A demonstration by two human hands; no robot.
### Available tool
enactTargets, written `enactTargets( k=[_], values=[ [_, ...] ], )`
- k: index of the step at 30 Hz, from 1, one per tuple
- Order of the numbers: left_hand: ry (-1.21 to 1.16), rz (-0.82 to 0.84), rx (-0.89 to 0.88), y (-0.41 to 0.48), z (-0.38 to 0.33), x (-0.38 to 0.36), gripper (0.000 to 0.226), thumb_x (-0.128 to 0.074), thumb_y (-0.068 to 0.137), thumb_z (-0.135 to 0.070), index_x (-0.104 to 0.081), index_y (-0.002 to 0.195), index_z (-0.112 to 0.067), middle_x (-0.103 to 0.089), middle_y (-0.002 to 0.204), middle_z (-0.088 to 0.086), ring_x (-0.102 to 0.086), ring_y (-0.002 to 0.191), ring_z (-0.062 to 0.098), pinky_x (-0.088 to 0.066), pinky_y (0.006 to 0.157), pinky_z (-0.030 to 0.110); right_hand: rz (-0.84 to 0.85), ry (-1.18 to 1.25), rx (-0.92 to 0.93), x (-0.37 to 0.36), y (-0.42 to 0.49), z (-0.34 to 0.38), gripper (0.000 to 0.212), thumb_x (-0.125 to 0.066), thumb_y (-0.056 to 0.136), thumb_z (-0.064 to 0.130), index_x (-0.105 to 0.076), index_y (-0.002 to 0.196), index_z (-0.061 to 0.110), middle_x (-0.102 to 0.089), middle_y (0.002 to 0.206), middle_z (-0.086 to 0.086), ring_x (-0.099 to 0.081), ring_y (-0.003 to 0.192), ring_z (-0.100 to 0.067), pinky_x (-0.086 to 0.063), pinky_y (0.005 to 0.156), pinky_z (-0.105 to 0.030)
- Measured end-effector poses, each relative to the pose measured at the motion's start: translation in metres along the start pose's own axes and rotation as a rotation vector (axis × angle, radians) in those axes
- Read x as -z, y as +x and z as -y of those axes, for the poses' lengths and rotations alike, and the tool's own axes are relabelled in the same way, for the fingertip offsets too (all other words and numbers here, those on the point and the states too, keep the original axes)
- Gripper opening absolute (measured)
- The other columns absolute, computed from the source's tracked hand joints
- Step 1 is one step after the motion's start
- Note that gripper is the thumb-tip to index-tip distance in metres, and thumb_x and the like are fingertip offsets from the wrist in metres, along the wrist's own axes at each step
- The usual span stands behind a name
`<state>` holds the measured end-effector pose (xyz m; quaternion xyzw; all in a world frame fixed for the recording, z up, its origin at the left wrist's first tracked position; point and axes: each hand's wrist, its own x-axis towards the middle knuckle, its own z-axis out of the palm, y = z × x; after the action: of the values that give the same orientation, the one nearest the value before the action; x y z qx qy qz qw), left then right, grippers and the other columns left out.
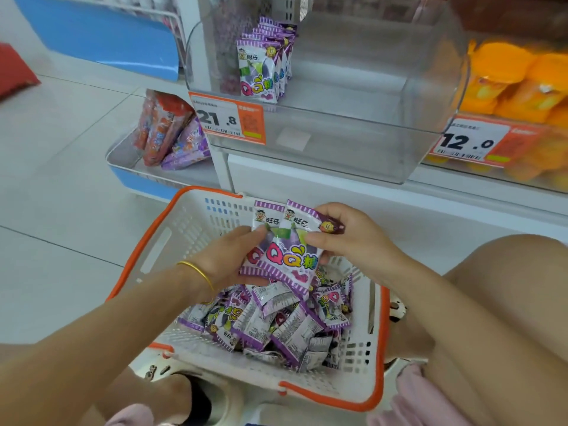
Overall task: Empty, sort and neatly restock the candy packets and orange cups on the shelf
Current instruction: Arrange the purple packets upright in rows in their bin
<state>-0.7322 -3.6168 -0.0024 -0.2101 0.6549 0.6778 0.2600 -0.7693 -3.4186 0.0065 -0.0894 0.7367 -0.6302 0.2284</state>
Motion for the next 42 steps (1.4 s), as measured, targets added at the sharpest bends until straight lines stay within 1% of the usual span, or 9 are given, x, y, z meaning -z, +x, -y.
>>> enactTargets(
  k=[3,8,11,14,18,22,28,34,42],
  values=[
    [0.141,0.066,-0.082,0.003,0.002,-0.010,0.059,-0.067,0.073,-0.043,-0.049,0.120,-0.014,-0.059,0.118,0.004,-0.060,0.106,0.016,-0.057,0.079,0.038,-0.075,-0.075,0.046,-0.008,0.008,-0.004,0.021,-0.071,0.082,0.006,-0.053,0.090,0.015,-0.058,0.082,-0.002,-0.063,0.061,-0.014,-0.055,0.052,-0.025],
    [0.232,-0.099,-0.134,0.021,0.003,-0.004,0.036,-0.068,0.083,-0.020,-0.049,0.112,-0.010,-0.053,0.112,0.008,-0.059,0.093,0.011,-0.059,0.068,0.031,-0.261,0.073,-0.183,0.000,0.033,-0.033,0.032,-0.058,0.094,0.028,-0.048,0.117,0.007,-0.058,0.099,-0.013,-0.065,0.059,-0.019,-0.056,0.048,-0.029],
    [0.204,-0.107,-0.111,0.025,0.002,-0.001,0.037,-0.066,0.085,-0.017,-0.047,0.114,-0.004,-0.049,0.111,0.010,-0.057,0.089,0.010,-0.060,0.063,0.029,-0.084,-0.521,-0.372,0.009,0.048,-0.095,0.040,-0.049,0.098,0.026,-0.047,0.129,0.000,-0.062,0.100,-0.012,-0.063,0.070,-0.018,-0.055,0.061,-0.027],
    [0.221,-0.102,-0.116,0.027,0.005,0.000,0.037,-0.065,0.086,-0.017,-0.047,0.116,-0.006,-0.050,0.112,0.010,-0.057,0.092,0.011,-0.060,0.065,0.030,0.150,-0.959,-0.478,0.011,0.042,-0.163,0.060,-0.055,0.094,0.034,-0.033,0.142,0.004,-0.048,0.139,-0.015,-0.062,0.103,-0.025,-0.050,0.090,-0.034],
    [0.198,-0.111,-0.120,0.028,0.009,0.003,0.026,-0.063,0.087,-0.015,-0.048,0.107,-0.009,-0.051,0.112,0.010,-0.057,0.090,0.010,-0.059,0.060,0.026,0.137,-0.994,-0.495,0.011,0.038,-0.189,0.075,-0.069,0.086,0.021,-0.025,0.146,0.008,-0.053,0.132,-0.015,-0.063,0.072,-0.014,-0.051,0.066,-0.028],
    [0.216,-0.149,-0.096,0.028,0.012,0.009,0.033,-0.064,0.087,-0.018,-0.046,0.112,-0.006,-0.047,0.121,0.017,-0.056,0.095,0.015,-0.060,0.069,0.035,0.150,-0.964,-0.542,0.013,0.050,-0.139,0.046,-0.071,0.083,0.014,-0.052,0.122,0.001,-0.060,0.118,-0.013,-0.062,0.099,-0.022,-0.051,0.078,-0.027],
    [0.062,-0.278,-0.100,0.029,0.012,0.012,0.020,-0.064,0.087,-0.018,-0.046,0.096,-0.017,-0.050,0.112,0.008,-0.055,0.090,0.016,-0.057,0.074,0.044,-0.012,-0.276,-0.425,0.024,0.051,-0.032,0.056,-0.072,0.081,0.003,-0.047,0.131,0.003,-0.060,0.113,-0.013,-0.067,0.081,-0.020,-0.057,0.067,-0.029],
    [-0.067,-0.344,-0.121,0.022,0.010,0.001,0.020,-0.063,0.089,-0.020,-0.043,0.090,-0.018,-0.048,0.103,0.006,-0.056,0.082,0.012,-0.059,0.063,0.045,-0.021,0.375,-0.364,0.003,0.021,0.014,0.024,-0.056,0.086,-0.010,-0.059,0.103,0.006,-0.066,0.079,-0.009,-0.063,0.063,-0.017,-0.059,0.057,-0.033],
    [-0.318,-0.289,-0.139,0.011,0.000,-0.016,0.033,-0.059,0.091,-0.023,-0.045,0.118,-0.008,-0.053,0.125,0.017,-0.065,0.093,0.028,-0.059,0.056,0.037,-0.259,0.672,-0.269,-0.019,0.020,0.004,0.010,-0.064,0.083,-0.004,-0.058,0.090,0.002,-0.065,0.091,-0.015,-0.066,0.080,-0.024,-0.060,0.060,-0.036]
  ],
)
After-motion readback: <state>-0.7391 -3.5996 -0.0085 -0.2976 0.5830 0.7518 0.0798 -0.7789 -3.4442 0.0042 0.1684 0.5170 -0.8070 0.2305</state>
